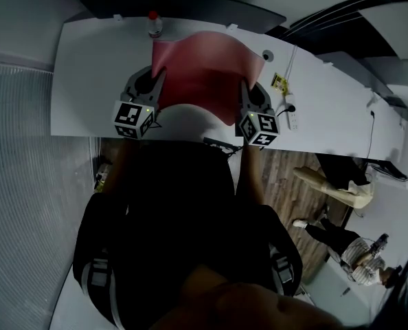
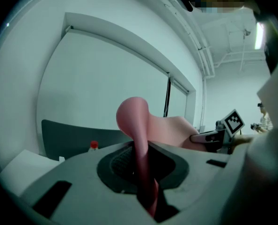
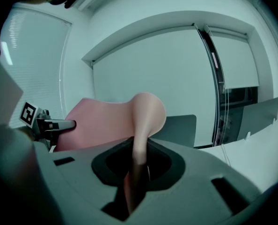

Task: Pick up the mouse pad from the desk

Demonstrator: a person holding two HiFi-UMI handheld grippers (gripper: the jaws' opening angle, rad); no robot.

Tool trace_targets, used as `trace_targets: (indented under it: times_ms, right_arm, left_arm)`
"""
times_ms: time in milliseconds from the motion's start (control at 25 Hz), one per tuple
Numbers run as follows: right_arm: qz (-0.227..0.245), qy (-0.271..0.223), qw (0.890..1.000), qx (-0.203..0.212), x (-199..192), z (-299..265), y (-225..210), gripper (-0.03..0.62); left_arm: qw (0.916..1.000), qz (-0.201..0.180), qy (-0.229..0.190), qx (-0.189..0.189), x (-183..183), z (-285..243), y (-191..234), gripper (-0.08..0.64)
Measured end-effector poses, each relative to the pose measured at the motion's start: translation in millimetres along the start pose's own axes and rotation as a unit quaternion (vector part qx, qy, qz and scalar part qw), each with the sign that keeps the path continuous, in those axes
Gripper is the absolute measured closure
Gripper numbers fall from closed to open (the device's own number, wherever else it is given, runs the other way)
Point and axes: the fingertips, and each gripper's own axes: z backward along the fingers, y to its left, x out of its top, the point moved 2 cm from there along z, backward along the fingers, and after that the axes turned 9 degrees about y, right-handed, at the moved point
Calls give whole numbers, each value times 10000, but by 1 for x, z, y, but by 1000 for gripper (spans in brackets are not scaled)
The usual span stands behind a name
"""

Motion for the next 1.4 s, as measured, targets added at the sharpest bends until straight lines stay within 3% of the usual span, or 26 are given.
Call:
trace_targets:
  times_ms: [640,1400]
  right_arm:
    - [13,-782,9966,261,63,40,26,535]
    - [-47,-925,9950,362,72,53,29,538]
  left_arm:
    - [9971,-230,-700,183,59,39,3,516]
    - [9969,-225,-726,226,72,53,-5,515]
